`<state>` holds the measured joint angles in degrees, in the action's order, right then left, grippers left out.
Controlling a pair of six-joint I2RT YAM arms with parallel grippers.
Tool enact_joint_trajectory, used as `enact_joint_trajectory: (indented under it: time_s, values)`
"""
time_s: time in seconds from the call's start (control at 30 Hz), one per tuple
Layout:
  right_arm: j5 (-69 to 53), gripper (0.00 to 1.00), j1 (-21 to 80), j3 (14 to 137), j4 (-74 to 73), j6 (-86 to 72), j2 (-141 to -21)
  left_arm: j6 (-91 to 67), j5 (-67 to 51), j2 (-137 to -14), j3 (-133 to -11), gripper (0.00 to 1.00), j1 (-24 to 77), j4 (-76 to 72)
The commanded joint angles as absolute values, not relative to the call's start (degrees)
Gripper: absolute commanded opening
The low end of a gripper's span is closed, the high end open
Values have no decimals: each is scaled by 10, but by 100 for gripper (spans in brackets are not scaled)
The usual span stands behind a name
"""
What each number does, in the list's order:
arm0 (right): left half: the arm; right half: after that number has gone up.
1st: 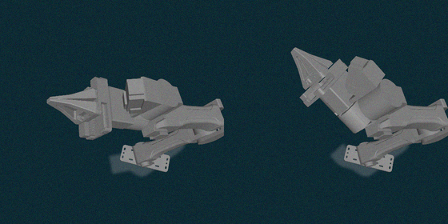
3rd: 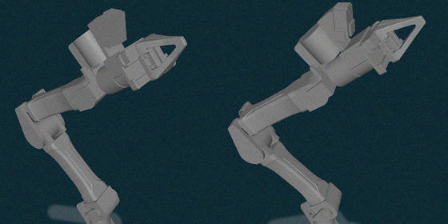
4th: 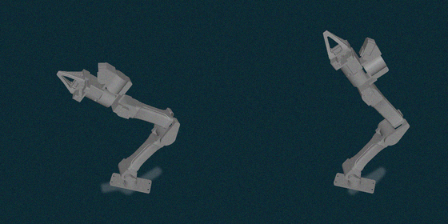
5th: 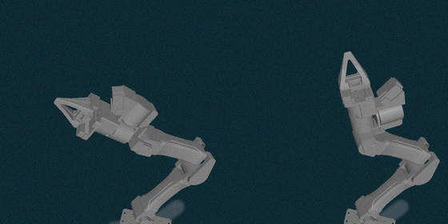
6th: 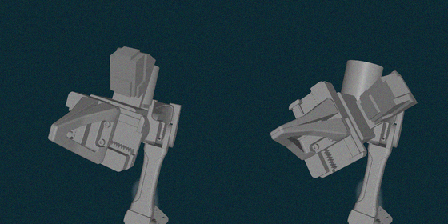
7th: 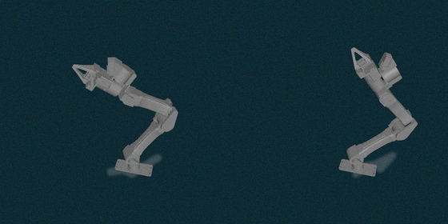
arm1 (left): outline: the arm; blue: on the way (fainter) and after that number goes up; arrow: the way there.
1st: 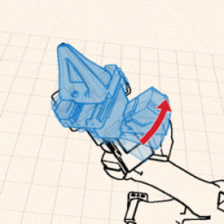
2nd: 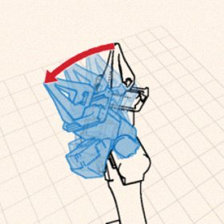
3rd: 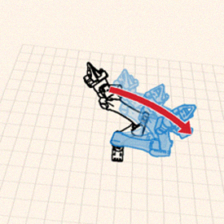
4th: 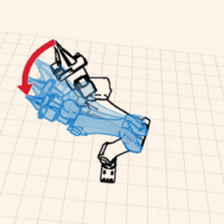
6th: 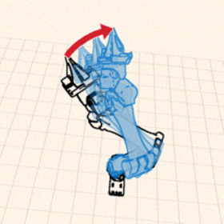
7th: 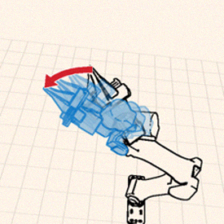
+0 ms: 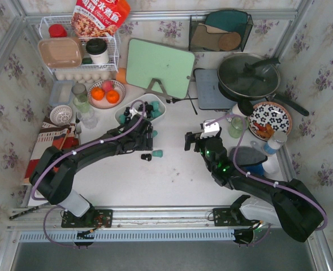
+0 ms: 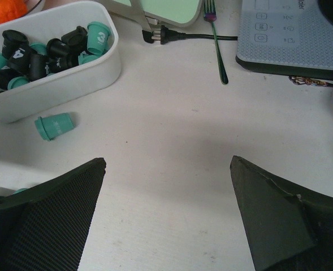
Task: Mix the coffee capsules in the storage basket
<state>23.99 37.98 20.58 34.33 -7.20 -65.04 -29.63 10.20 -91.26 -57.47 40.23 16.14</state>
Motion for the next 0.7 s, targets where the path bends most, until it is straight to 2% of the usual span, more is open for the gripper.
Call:
enact_joint_trajectory:
  time_s: [0.0, 0.07, 0.1, 0.13, 0.33, 0.47, 0.67]
  values:
    - [228, 100, 381, 211, 354, -81, -651, -280, 107, -917, -569, 71, 403, 136]
    - [225, 100, 381, 212, 354, -82, -656, -269, 103, -916, -561, 73, 403, 127]
    - [225, 100, 381, 213, 353, -82, -659, -265, 102, -914, -557, 91, 404, 123]
    - [225, 100, 381, 214, 353, -83, -665, -260, 100, -912, -553, 100, 403, 119]
    - [226, 100, 380, 233, 325, -85, -682, -254, 121, -895, -535, 99, 404, 123]
    - [228, 100, 381, 231, 327, -87, -687, -245, 128, -880, -518, 92, 404, 118]
    - [238, 100, 381, 232, 329, -83, -698, -221, 66, -892, -518, 90, 406, 111]
